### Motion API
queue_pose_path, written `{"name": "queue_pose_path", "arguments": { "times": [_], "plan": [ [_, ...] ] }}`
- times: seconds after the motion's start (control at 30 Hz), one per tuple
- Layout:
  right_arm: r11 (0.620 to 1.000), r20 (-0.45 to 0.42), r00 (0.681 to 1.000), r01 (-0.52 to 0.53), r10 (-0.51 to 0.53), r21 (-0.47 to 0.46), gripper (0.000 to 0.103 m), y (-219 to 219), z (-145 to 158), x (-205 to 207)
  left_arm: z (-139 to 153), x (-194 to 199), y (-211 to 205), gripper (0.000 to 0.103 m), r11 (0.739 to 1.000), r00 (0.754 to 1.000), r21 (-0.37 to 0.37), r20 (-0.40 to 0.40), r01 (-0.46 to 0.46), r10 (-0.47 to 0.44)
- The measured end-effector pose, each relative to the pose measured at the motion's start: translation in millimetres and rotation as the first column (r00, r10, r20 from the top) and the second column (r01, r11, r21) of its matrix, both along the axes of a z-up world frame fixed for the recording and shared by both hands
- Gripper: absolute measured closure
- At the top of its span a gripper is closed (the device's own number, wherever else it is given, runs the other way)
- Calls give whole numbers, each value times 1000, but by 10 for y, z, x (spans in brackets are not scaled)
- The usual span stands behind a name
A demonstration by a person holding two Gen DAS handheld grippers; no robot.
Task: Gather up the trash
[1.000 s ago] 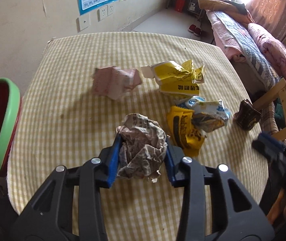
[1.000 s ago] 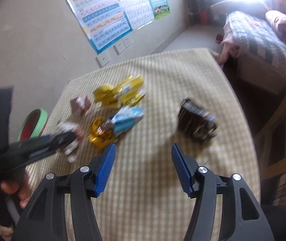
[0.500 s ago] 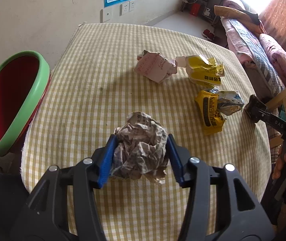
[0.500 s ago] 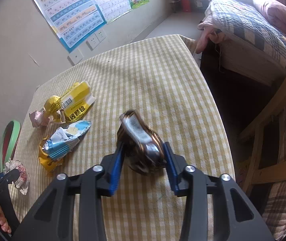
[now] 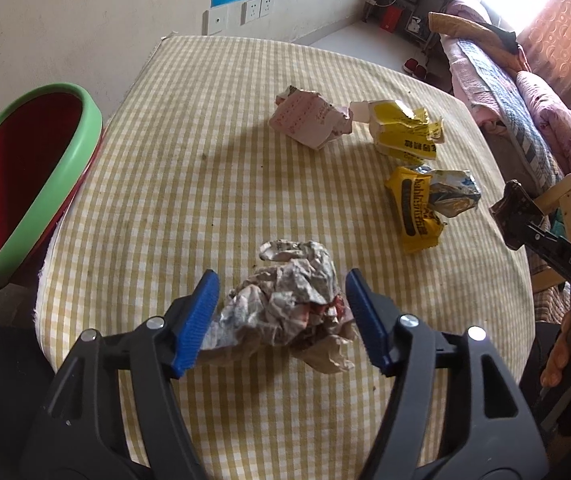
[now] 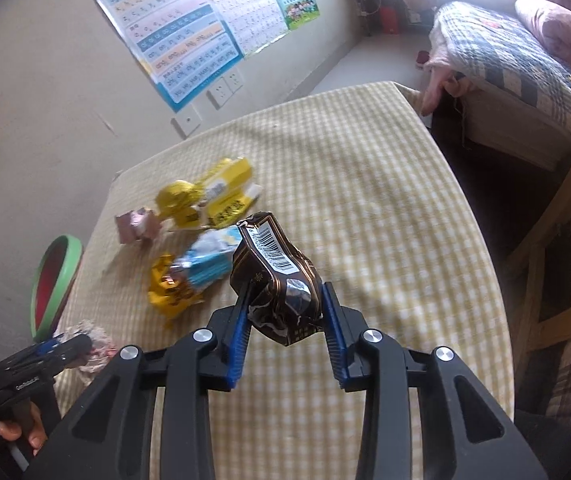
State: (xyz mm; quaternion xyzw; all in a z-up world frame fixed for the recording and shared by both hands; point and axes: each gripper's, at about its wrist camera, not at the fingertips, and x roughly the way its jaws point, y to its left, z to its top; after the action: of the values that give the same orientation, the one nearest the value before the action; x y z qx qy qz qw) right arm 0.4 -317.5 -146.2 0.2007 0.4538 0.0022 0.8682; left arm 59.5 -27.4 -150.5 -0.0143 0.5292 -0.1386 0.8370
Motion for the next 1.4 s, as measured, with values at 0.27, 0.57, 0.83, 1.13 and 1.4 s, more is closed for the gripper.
{"name": "queue_pose_path", "arguments": {
  "times": [0.27,0.57,0.83,1.13,1.4],
  "plan": [
    [998,62,996,-64,64,-4,70,379,277,-48,-65,-135,17,39,1000,1000,-6,-17,21,-21],
    [986,52,985,-166,167,-7,70,810,331,-57,-157,-117,33,64,998,998,-57,-56,22,-25],
    [976,64,974,-216,217,-17,70,1074,422,-93,166,-147,245,92,997,998,-71,49,-37,40],
    [972,31,972,-232,232,-27,70,1164,322,-99,92,-124,301,48,996,998,-76,33,-56,58],
    [973,21,973,-230,230,-18,69,1155,279,-117,-77,46,138,31,999,1000,-32,12,-25,25]
  ]
}}
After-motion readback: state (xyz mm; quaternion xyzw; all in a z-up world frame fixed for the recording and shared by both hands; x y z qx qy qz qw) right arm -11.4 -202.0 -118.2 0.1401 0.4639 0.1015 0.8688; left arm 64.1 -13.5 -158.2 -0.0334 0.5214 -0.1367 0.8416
